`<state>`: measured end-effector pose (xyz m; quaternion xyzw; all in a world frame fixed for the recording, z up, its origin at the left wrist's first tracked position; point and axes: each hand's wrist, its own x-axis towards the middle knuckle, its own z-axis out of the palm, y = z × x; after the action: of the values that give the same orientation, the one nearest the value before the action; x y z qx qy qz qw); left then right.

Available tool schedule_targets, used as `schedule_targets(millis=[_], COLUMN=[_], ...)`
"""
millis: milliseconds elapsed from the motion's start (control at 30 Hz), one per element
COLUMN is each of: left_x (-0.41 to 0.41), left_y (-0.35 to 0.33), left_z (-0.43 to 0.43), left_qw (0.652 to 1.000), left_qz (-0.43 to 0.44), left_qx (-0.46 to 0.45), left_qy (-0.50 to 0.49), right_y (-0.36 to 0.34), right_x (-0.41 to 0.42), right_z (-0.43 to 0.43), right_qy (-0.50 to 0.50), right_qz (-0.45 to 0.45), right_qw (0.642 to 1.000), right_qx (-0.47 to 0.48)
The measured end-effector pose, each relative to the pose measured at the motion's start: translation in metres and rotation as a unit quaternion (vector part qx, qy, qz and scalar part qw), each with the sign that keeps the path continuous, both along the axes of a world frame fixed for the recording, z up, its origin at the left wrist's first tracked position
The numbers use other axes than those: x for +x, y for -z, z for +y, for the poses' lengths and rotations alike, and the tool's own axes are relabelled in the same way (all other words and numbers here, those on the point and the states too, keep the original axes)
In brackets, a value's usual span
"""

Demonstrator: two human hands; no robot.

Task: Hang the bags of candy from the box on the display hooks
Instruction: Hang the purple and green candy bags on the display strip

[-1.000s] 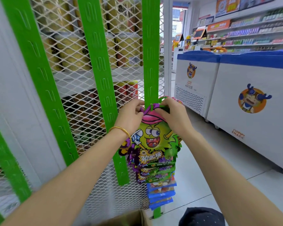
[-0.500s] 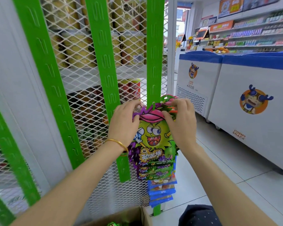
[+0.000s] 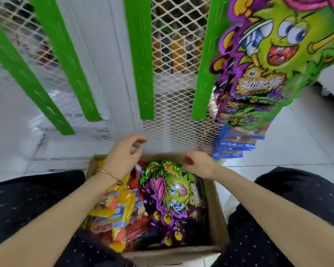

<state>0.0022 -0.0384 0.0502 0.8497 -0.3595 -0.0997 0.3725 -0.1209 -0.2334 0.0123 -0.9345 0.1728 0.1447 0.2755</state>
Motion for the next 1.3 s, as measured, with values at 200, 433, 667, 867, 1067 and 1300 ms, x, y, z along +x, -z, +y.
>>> schedule_targets(millis=[200,433,667,867,1067,1300], left_x=[0.015,0.016,0.022,0.017,-0.016,-0.041], left_y=[0.009,0.017,0.021,0.016,0.014,-0.054], left_z=[-0.003,-0.001,0.003,-0.003,-0.014,-0.035], left_qw=[0.998,0.998,0.997,0.982,0.974,0.985], left_qz=[0.002,0.028,0.054,0.156,0.176,0.124], left_qx=[0.054,0.056,0.056,0.093,0.097,-0.022], left_qy=[0.013,0.003,-0.019,0.053,0.105,0.118], right_y=[0.068,0.078,0.074,0.029,-0.031,-0.089], right_x=[0.025,0.053,0.059,0.066,0.032,-0.022], right_z=[0.012,0.035,0.022,-0.001,-0.013,-0.008], right_qy=[-0.063,-0.283,-0.276,-0.231,-0.107,-0.014], right_qz=[0.055,-0.011,-0.081,-0.032,-0.099,-0.200], right_qw=[0.996,0.942,0.947,0.972,0.975,0.961], right_qx=[-0.003,-0.180,-0.144,-0.006,0.165,0.193])
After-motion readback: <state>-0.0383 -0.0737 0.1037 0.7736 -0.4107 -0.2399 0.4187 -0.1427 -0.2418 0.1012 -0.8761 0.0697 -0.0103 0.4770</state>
